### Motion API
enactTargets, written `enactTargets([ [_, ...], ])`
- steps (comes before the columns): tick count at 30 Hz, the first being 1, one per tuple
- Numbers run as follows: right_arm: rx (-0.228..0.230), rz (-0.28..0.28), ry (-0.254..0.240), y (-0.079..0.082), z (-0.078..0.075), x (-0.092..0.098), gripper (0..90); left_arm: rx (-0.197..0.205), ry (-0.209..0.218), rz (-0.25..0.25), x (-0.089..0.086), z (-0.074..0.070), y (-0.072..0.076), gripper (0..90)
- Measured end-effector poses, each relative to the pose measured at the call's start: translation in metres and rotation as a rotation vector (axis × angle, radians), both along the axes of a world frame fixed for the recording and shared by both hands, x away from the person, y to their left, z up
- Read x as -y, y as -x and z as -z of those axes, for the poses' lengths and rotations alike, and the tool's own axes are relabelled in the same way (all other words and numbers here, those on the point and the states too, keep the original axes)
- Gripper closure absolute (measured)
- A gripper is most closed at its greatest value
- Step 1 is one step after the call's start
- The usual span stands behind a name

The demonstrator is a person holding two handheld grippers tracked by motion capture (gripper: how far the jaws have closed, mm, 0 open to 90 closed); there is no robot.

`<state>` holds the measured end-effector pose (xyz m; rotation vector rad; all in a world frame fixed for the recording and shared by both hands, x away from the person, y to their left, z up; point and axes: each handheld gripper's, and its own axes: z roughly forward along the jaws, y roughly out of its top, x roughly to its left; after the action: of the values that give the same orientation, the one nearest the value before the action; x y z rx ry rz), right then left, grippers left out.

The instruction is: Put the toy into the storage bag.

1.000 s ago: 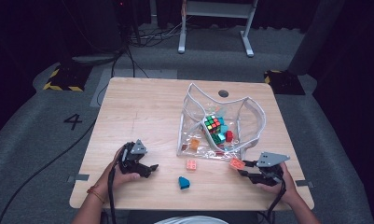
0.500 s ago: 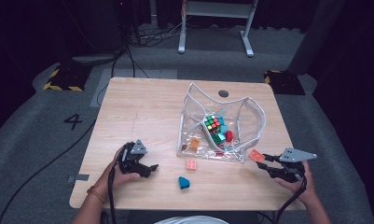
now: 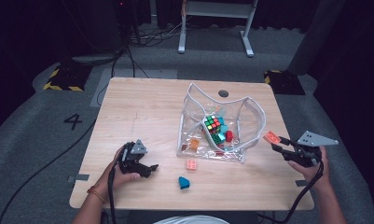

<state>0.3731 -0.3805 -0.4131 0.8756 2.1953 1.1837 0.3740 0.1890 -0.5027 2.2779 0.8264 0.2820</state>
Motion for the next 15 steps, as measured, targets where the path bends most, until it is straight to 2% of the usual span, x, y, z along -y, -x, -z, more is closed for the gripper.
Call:
enactTargets([
  [3, 0.029, 0.016, -0.007, -0.009, -0.015, 0.0, 59.5, 0.001, 0.0, 0.0, 0.0, 0.0, 0.0, 9.6],
  [9, 0.062, 0.016, 0.025, -0.025, -0.038, -0.006, 59.5, 0.0, 0.0, 0.0, 0.0, 0.0, 0.0, 9.6],
  [13, 0.073, 0.013, 0.002, -0.035, -0.056, -0.009, 59.5, 0.0, 0.0, 0.0, 0.0, 0.0, 0.0, 9.6],
  [15, 0.091, 0.015, 0.008, -0.038, -0.064, -0.012, 59.5, 0.0, 0.0, 0.0, 0.0, 0.0, 0.0, 9.6],
])
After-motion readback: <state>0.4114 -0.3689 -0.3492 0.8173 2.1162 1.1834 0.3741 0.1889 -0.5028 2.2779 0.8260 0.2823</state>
